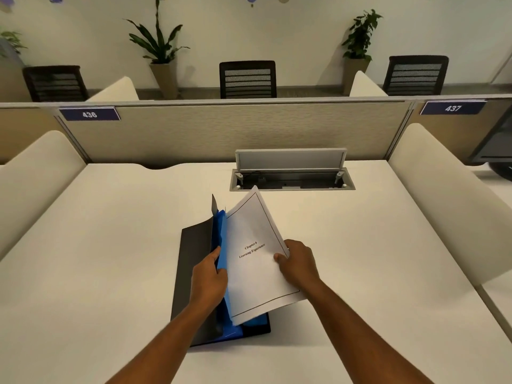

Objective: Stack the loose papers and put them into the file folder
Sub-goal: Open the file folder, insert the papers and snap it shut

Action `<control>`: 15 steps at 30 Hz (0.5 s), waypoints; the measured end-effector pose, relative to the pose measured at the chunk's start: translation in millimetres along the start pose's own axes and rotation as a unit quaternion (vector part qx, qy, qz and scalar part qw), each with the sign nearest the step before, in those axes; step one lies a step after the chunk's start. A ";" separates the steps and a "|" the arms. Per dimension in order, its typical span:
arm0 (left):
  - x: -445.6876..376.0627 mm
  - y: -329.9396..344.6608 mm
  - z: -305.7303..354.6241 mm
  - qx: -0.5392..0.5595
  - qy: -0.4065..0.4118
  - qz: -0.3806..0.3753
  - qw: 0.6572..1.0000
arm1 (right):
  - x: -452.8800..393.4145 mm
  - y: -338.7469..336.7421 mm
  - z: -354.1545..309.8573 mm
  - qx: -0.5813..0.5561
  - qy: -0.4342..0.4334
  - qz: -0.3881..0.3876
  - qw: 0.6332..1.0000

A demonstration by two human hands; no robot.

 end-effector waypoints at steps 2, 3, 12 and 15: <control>-0.2 1.4 1.1 0.002 0.001 0.000 1.000 | 5.0 8.8 -2.8 0.001 -0.003 0.001 1.000; -0.4 1.9 2.3 0.000 0.002 0.001 1.000 | 6.8 13.0 -3.9 0.000 -0.005 0.002 1.000; -2.2 1.2 16.4 -0.007 0.014 0.020 1.000 | 14.9 46.7 -12.2 -0.022 0.003 0.008 1.000; -1.3 0.6 19.8 -0.011 0.016 0.018 1.000 | 15.4 55.5 -13.3 -0.021 0.007 -0.002 1.000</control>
Point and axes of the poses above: each hand's wrist, its own x-axis away from the middle knuckle, its own y-axis out of the palm, z = x × y, the point moved 5 cm from there along -x, towards the middle knuckle, and after that the axes turned 9 degrees about -x, right-handed, at the moved point
